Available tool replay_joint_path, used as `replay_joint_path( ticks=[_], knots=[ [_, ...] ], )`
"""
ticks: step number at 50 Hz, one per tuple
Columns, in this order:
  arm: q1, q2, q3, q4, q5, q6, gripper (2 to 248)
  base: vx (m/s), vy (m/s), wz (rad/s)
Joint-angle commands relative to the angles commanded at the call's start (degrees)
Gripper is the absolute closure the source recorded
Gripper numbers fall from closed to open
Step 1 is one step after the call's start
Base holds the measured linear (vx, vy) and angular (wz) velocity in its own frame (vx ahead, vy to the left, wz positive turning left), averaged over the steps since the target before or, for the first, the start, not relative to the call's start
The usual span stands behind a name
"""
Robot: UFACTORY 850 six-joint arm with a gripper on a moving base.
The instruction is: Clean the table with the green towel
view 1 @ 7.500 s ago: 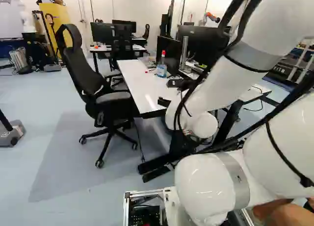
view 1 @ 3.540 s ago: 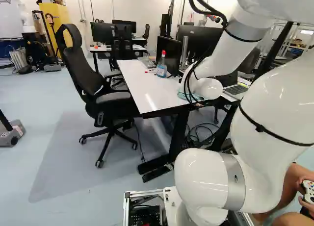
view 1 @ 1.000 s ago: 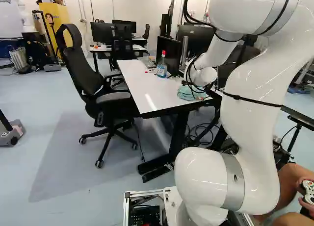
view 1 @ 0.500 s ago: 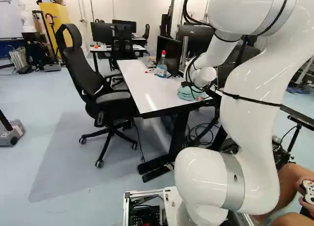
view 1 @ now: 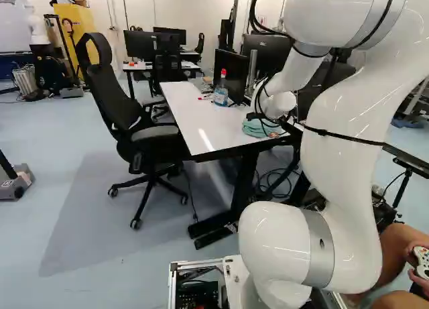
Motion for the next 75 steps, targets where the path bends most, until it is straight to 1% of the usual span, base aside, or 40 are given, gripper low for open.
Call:
replay_joint_path(
  ticks=[16, 32, 41, 73, 74, 75],
  knots=[
    [-0.4, -0.2, -0.2, -1.9, -1.5, 0.0, 3, 0.0, 0.0, 0.0],
    [-1.0, -0.5, -0.6, -3.2, -3.7, 0.0, 3, 0.0, 0.0, 0.0],
    [-1.3, -0.6, -0.8, -3.5, -4.3, 0.0, 3, 0.0, 0.0, 0.0],
    [-1.3, -0.6, -0.8, -3.5, -4.3, 0.0, 3, 0.0, 0.0, 0.0],
    [-1.3, -0.6, -0.8, -3.5, -4.3, 0.0, 8, 0.0, 0.0, 0.0],
    [-1.3, -0.6, -0.8, -3.5, -4.3, 0.0, 8, 0.0, 0.0, 0.0]
  ],
)
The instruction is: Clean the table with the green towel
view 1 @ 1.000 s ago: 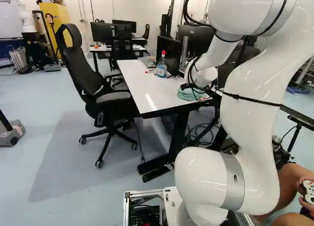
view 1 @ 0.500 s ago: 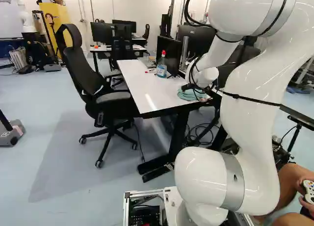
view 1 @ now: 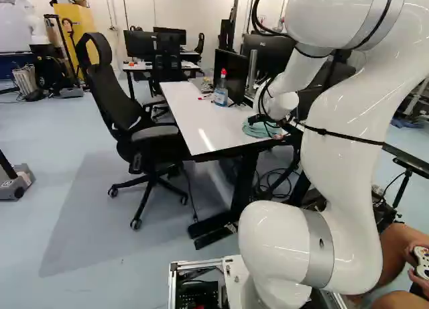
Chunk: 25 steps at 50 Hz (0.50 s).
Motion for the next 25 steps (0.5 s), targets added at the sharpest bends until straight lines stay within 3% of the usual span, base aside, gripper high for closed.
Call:
replay_joint_path(
  ticks=[3, 4, 8, 9, 13, 14, 19, 20, 24, 25],
  knots=[
    [0.0, 0.0, 0.0, 0.0, 0.0, 0.0, 8, 0.0, 0.0, 0.0],
    [0.0, 0.0, 0.0, 0.0, 0.0, 0.0, 45, 0.0, 0.0, 0.0],
    [0.0, 0.0, 0.0, 0.0, 0.0, 0.0, 45, 0.0, 0.0, 0.0],
    [0.0, 0.0, 0.0, 0.0, 0.0, 0.0, 83, 0.0, 0.0, 0.0],
    [0.0, 0.0, 0.0, 0.0, 0.0, 0.0, 83, 0.0, 0.0, 0.0],
    [0.0, 0.0, 0.0, 0.0, 0.0, 0.0, 119, 0.0, 0.0, 0.0],
    [0.0, 0.0, 0.0, 0.0, 0.0, 0.0, 119, 0.0, 0.0, 0.0],
    [0.0, 0.0, 0.0, 0.0, 0.0, 0.0, 155, 0.0, 0.0, 0.0],
    [0.0, 0.0, 0.0, 0.0, 0.0, 0.0, 155, 0.0, 0.0, 0.0],
    [0.0, 0.0, 0.0, 0.0, 0.0, 0.0, 186, 0.0, 0.0, 0.0]
  ],
)
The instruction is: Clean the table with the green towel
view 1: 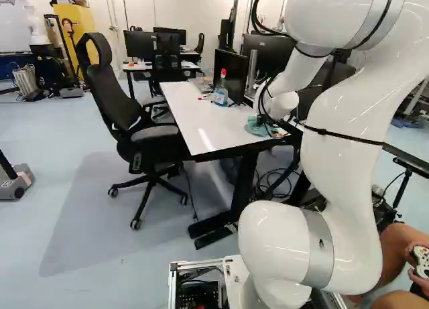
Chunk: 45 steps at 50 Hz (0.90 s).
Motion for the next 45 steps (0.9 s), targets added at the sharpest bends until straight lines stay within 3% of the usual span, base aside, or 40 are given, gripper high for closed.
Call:
replay_joint_path(
  ticks=[4, 5, 45],
  knots=[
    [0.0, 0.0, 0.0, 0.0, 0.0, 0.0, 186, 0.0, 0.0, 0.0],
    [0.0, 0.0, 0.0, 0.0, 0.0, 0.0, 199, 0.0, 0.0, 0.0],
    [0.8, 1.4, -1.0, 0.0, -0.1, 0.0, 200, 0.0, 0.0, 0.0]
  ],
)
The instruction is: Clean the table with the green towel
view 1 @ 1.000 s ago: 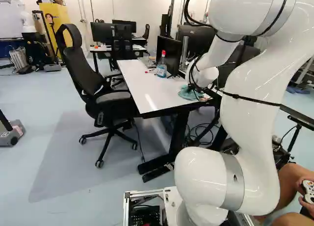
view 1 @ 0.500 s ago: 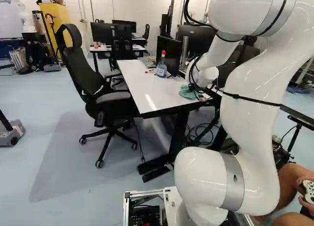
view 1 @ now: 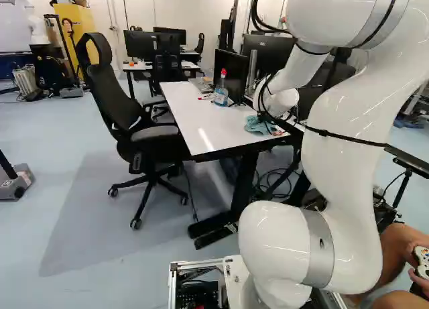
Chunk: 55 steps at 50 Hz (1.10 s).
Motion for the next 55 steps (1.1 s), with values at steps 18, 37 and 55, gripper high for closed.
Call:
replay_joint_path(
  ticks=[18, 37, 55],
  knots=[
    [1.8, 0.5, -2.0, 0.0, -1.1, 0.0, 200, 0.0, 0.0, 0.0],
    [4.6, 1.6, -3.5, 0.0, -3.5, 0.0, 200, 0.0, 0.0, 0.0],
    [7.3, 3.3, -4.0, 0.0, -7.5, 0.0, 200, 0.0, 0.0, 0.0]
  ],
)
